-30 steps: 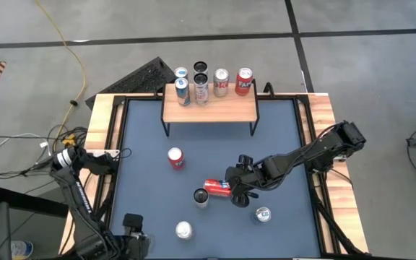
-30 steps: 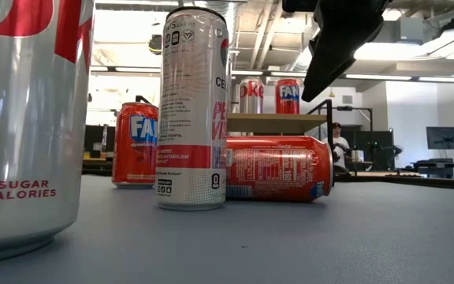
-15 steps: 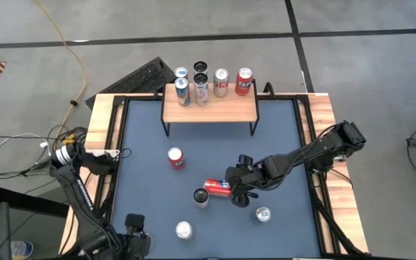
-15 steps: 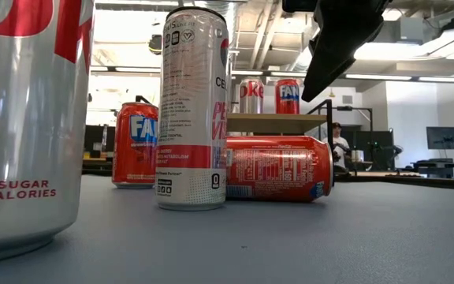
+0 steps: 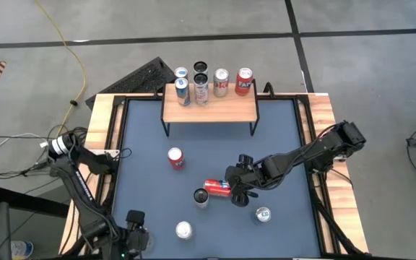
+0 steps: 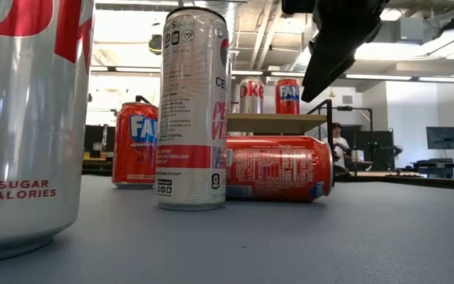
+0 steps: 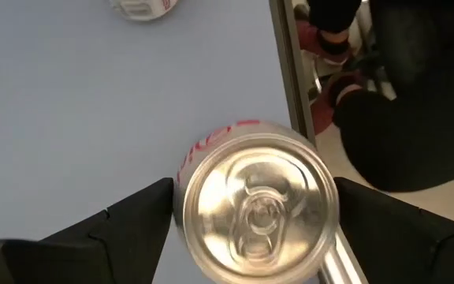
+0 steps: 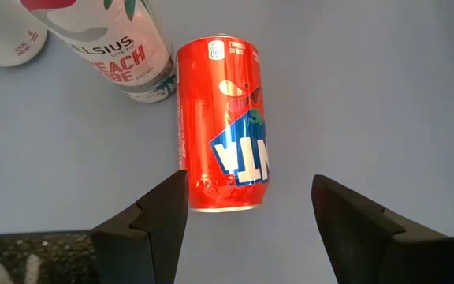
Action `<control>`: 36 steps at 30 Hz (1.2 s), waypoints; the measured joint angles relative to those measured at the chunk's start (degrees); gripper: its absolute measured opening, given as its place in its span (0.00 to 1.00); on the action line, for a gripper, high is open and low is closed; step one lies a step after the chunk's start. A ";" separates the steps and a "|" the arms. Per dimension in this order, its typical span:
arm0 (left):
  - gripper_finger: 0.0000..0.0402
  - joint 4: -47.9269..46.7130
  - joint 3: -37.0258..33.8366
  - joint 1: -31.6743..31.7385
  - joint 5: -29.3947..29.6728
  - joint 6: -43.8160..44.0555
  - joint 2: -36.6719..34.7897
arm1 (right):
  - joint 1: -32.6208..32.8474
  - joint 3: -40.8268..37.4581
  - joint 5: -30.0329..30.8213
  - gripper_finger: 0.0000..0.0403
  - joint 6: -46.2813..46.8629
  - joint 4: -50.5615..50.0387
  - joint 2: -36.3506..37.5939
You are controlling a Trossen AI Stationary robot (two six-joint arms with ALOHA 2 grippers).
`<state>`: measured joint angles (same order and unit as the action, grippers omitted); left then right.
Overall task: Place canned beverage on shelf
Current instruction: Move the bottom left silver soda can to the center of the table
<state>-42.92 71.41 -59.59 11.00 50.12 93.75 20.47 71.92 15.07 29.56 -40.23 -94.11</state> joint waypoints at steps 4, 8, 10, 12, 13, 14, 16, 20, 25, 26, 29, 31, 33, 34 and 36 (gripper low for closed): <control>0.81 2.29 -2.27 0.70 0.24 -2.84 -1.11 | 0.00 0.01 0.00 0.63 0.00 0.00 0.00; 0.77 2.18 -2.57 1.44 -0.04 -7.89 -1.31 | 0.00 0.00 0.00 0.63 -0.01 0.00 0.00; 0.74 2.15 -2.57 2.06 -0.81 -10.27 -1.33 | 0.00 0.00 0.00 0.63 0.00 0.00 0.00; 0.71 1.75 -2.57 2.82 -2.01 -12.23 -1.41 | 0.00 0.00 0.00 0.63 -0.02 0.00 0.00; 0.71 1.09 -2.57 3.10 -2.27 -13.01 -1.57 | 0.00 0.00 0.00 0.63 -0.02 0.00 0.00; 0.71 0.16 -2.59 3.34 -2.03 -13.61 -1.67 | 0.00 0.00 0.00 0.63 -0.02 0.00 0.00; 0.71 -1.56 -2.64 3.86 -0.96 -15.50 -2.22 | 0.00 0.00 0.09 0.63 -0.02 0.39 0.00; 0.71 -5.43 -2.86 4.06 4.76 -20.06 -4.03 | 0.24 0.00 1.39 0.63 -1.63 5.15 0.01; 0.71 -8.66 -2.71 4.71 6.15 -25.27 -5.90 | 0.52 0.00 1.87 0.63 -4.62 10.17 0.25; 0.71 -8.93 -2.77 4.90 6.17 -26.92 -6.01 | 0.52 0.00 1.86 0.63 -5.13 10.83 0.55; 0.71 -7.94 -2.38 6.15 6.02 -31.69 -6.46 | 0.50 0.00 2.30 0.63 -7.11 12.20 2.03; 0.71 -8.12 -1.76 7.15 6.20 -34.33 -6.88 | 0.49 0.00 2.95 0.63 -7.60 12.34 3.39; 0.71 -7.91 -0.93 8.33 6.39 -37.53 -7.21 | 0.48 0.00 3.16 0.63 -7.78 12.44 5.02; 0.71 -7.53 -0.41 8.93 6.62 -39.16 -7.47 | 0.48 0.00 3.24 0.63 -7.78 11.93 5.93; 0.71 -7.11 0.78 10.07 8.17 -42.61 -8.15 | 0.50 0.00 3.30 0.63 -7.78 12.00 7.75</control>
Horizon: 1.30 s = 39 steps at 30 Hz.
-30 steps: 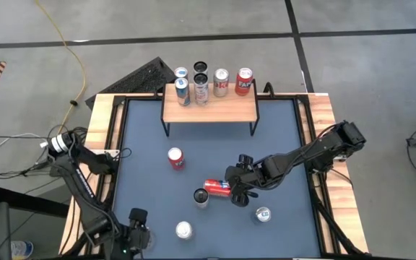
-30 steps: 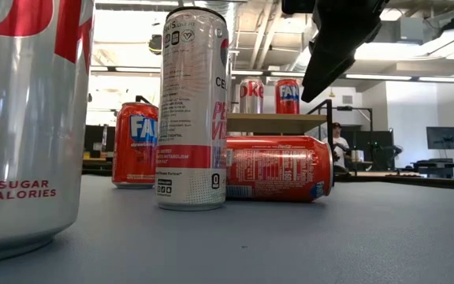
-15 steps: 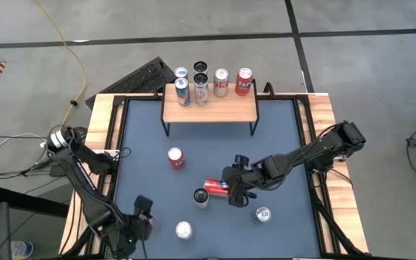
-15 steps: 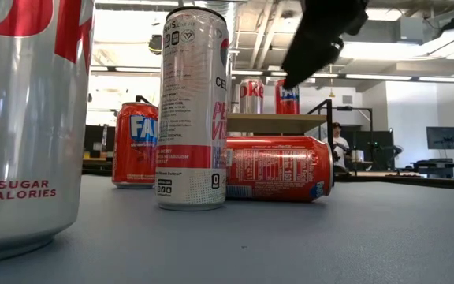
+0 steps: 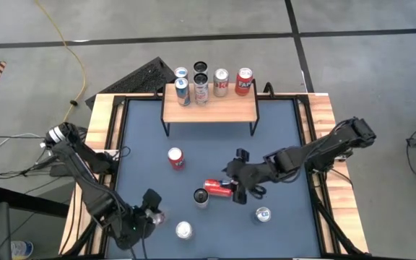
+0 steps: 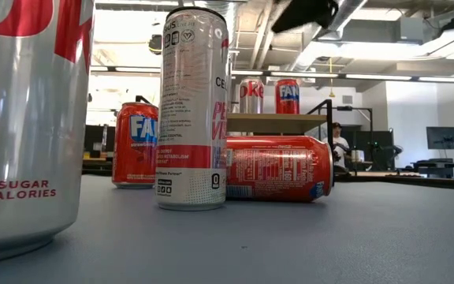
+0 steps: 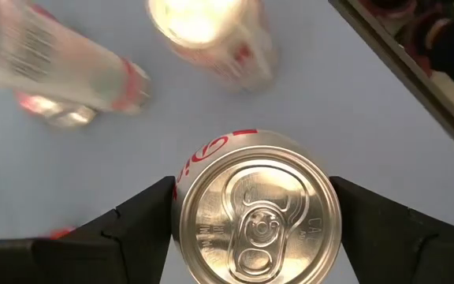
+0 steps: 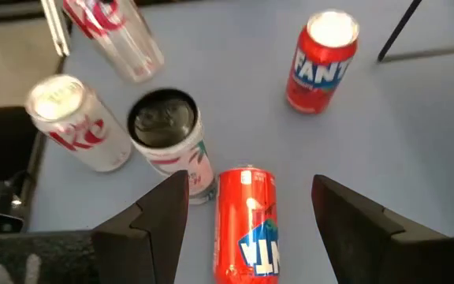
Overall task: Place canned beverage on shelf
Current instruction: Move the bottom left silver soda can to the center of the table
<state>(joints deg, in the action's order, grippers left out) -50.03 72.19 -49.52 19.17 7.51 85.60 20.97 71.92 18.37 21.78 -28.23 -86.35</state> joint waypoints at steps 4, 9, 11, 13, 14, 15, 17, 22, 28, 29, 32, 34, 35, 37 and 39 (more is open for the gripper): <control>0.71 -0.31 2.08 2.82 1.05 -5.60 -1.74 | 0.60 0.00 0.06 0.63 -1.02 -0.34 3.54; 0.71 -0.08 3.44 7.09 1.66 -11.18 -5.47 | 1.26 0.00 0.46 0.63 -1.20 -3.71 7.16; 0.71 0.07 3.91 9.23 2.42 -13.25 -6.93 | 1.71 0.00 1.95 0.63 -0.37 -4.87 8.31; 0.71 -0.43 4.33 11.90 2.73 -15.81 -8.20 | 2.09 0.00 3.59 0.63 -0.25 -6.17 9.14; 0.71 -0.47 4.63 13.26 2.74 -17.45 -8.73 | 2.35 0.00 4.28 0.63 -0.24 -6.78 9.51; 0.71 -0.34 4.97 14.71 2.77 -19.30 -9.16 | 2.63 0.00 5.00 0.63 -0.24 -7.66 9.85; 0.71 0.43 5.76 17.88 2.78 -22.78 -9.90 | 2.83 0.00 6.54 0.63 -0.25 -8.90 10.53; 0.71 0.99 6.83 26.20 2.62 -29.49 -10.00 | 3.28 0.02 9.96 0.63 0.66 -10.78 11.98; 0.71 2.71 6.86 35.25 -1.52 -39.20 -9.98 | 3.41 0.02 10.60 0.63 0.57 -15.73 12.29; 0.71 3.44 6.83 36.64 -2.67 -41.10 -9.96 | 3.41 0.02 10.60 0.63 0.39 -16.72 12.27; 0.71 8.23 6.83 40.80 -7.23 -44.58 -9.96 | 3.37 0.02 10.60 0.63 0.39 -17.50 12.27; 0.71 9.74 6.89 43.47 -10.82 -44.55 -9.73 | 3.37 0.02 10.58 0.63 0.33 -17.62 12.27; 0.71 9.60 6.89 44.59 -12.31 -44.78 -9.63 | 3.39 0.02 10.56 0.63 0.15 -18.08 12.27; 0.71 9.01 6.82 46.35 -15.15 -46.62 -9.44 | 3.39 0.02 10.53 0.63 -0.60 -18.98 12.27; 0.71 9.33 6.79 47.85 -19.23 -48.73 -9.44 | 3.34 0.02 10.64 0.63 -0.72 -19.48 12.27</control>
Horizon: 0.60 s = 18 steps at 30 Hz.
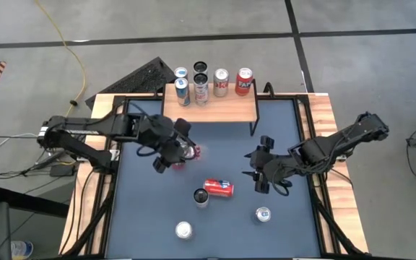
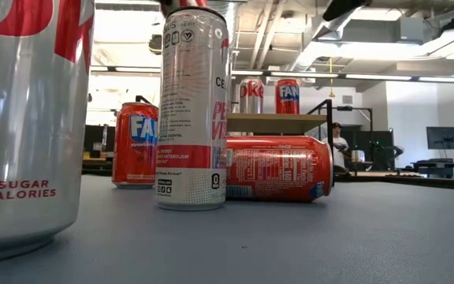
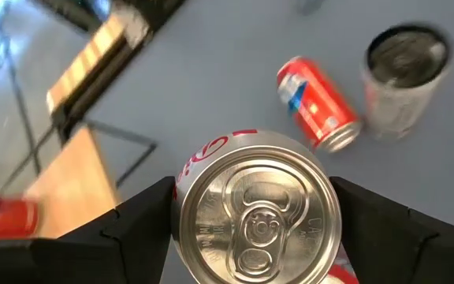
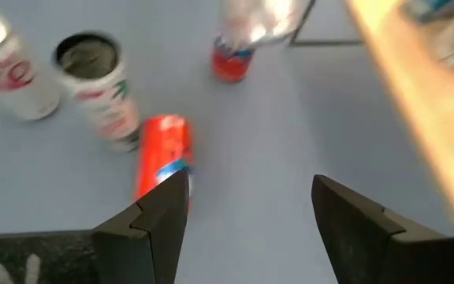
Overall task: Place canned beverage on shelf
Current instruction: Move the bottom left silver soda can to the center of the table
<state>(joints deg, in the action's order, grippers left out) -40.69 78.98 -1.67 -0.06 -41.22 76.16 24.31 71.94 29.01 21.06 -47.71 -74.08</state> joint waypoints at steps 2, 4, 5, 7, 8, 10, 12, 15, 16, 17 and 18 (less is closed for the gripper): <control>0.71 1.03 0.11 1.25 -3.15 -0.94 0.62 | -0.41 0.00 2.14 0.63 -0.18 0.36 0.00; 0.71 0.78 0.09 2.30 -5.74 -1.24 1.43 | -0.96 0.00 6.10 0.63 -0.43 1.21 -0.04; 0.71 0.46 0.09 2.80 -7.10 -1.98 2.35 | -1.35 0.00 8.00 0.63 -1.45 1.55 -0.13; 0.71 0.22 0.09 3.50 -7.96 -5.86 3.63 | -2.24 -0.41 11.27 0.63 -3.44 2.99 -0.21; 0.71 -0.04 0.09 3.57 -7.69 -8.51 4.71 | -2.76 -0.88 11.95 0.63 -4.44 4.14 -0.17; 0.71 -1.35 0.09 3.65 -6.69 -13.97 6.66 | -3.86 -2.20 11.57 0.63 -5.87 7.03 0.76; 0.71 -2.39 0.09 3.65 -5.96 -18.70 8.96 | -4.68 -3.73 11.12 0.63 -6.99 10.16 1.49; 0.71 -2.97 0.31 3.99 -4.55 -23.64 12.16 | -5.72 -7.16 8.75 0.63 -9.17 14.67 2.47; 0.71 -3.89 1.00 4.19 -4.23 -24.74 13.38 | -6.16 -8.15 7.82 0.63 -9.70 16.31 2.57; 0.71 -4.93 1.64 4.32 -4.04 -25.78 14.57 | -6.55 -9.15 6.69 0.63 -10.24 18.17 2.64; 0.71 -6.10 2.55 4.38 -3.97 -26.51 15.78 | -6.94 -10.26 5.63 0.63 -10.55 19.40 2.83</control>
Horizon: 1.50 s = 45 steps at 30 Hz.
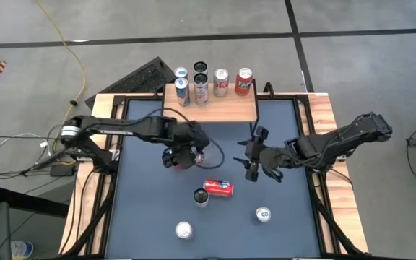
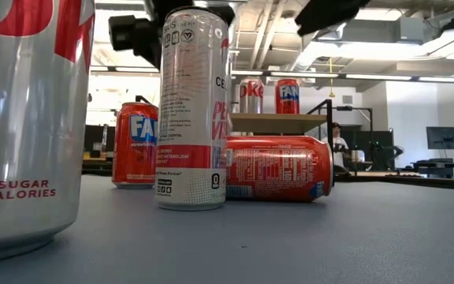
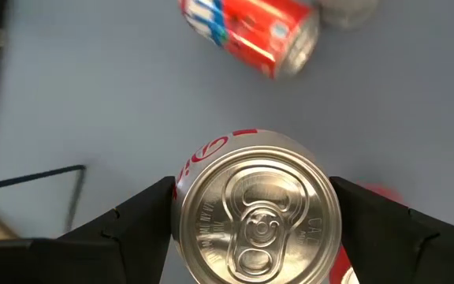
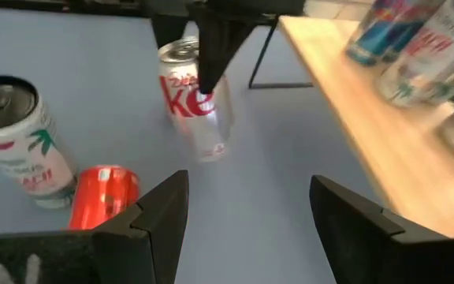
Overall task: Place canned beverage on shelf
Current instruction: Move the bottom left silver soda can to the center of the table
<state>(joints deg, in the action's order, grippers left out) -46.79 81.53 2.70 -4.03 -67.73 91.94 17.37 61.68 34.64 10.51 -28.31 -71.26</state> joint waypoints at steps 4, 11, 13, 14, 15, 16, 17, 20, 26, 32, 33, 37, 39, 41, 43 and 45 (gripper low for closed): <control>0.71 -3.63 3.68 -0.02 -1.35 -4.33 4.21 | -2.37 -4.41 -3.90 0.63 -1.37 6.17 0.17; 0.71 -5.42 10.47 2.78 -9.34 -3.82 7.67 | -5.65 -9.12 -10.07 0.63 -2.07 11.67 0.15; 0.71 -4.47 11.04 3.72 -12.12 -4.13 7.20 | -5.95 -9.70 -10.53 0.63 -2.95 11.31 0.14; 0.71 -4.14 11.04 3.93 -12.19 -4.98 7.19 | -5.97 -9.74 -10.55 0.63 -3.55 11.26 0.14; 0.71 -4.28 10.95 4.00 -11.99 -5.48 7.37 | -6.01 -9.74 -10.56 0.63 -4.22 11.31 0.14; 0.71 -4.75 10.82 4.02 -11.96 -5.89 7.64 | -6.23 -9.74 -10.58 0.63 -4.84 11.27 0.14; 0.71 -5.24 10.78 4.02 -12.00 -6.05 8.14 | -6.35 -9.74 -10.66 0.63 -5.58 11.32 0.14; 0.71 -4.79 10.80 3.69 -11.62 -5.98 9.56 | -7.00 -9.82 -12.36 0.63 -6.70 9.52 1.14; 0.71 -5.16 10.83 4.31 -10.50 -6.24 14.33 | -8.15 -9.78 -14.04 0.63 -7.14 6.97 5.22; 0.71 -5.30 11.36 4.75 -9.28 -4.14 17.07 | -7.96 -9.76 -14.04 0.63 -5.09 0.48 8.84; 0.72 -5.14 11.65 4.71 -9.11 -2.55 17.22 | -7.96 -9.76 -14.06 0.63 -4.46 0.14 9.13; 0.76 -3.47 12.54 4.58 -6.74 2.37 17.20 | -7.31 -9.76 -14.08 0.63 -3.07 -1.32 9.41; 0.79 -2.75 13.41 4.35 -5.08 4.37 17.22 | -6.77 -9.76 -14.22 0.63 -3.03 -1.52 9.37; 0.81 -2.42 14.22 4.07 -3.09 5.89 17.19 | -6.31 -9.74 -14.23 0.63 -3.03 -1.25 9.24; 0.82 -1.18 14.43 3.79 -1.26 6.03 17.00 | -5.67 -9.74 -14.27 0.63 -2.99 -1.40 9.05; 0.83 -1.42 14.33 3.57 -0.37 6.32 17.04 | -5.02 -9.75 -14.27 0.63 -2.97 -1.37 9.07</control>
<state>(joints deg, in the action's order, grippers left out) -48.21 95.86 6.27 -4.40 -61.40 108.98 12.35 51.93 20.37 7.55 -29.68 -62.18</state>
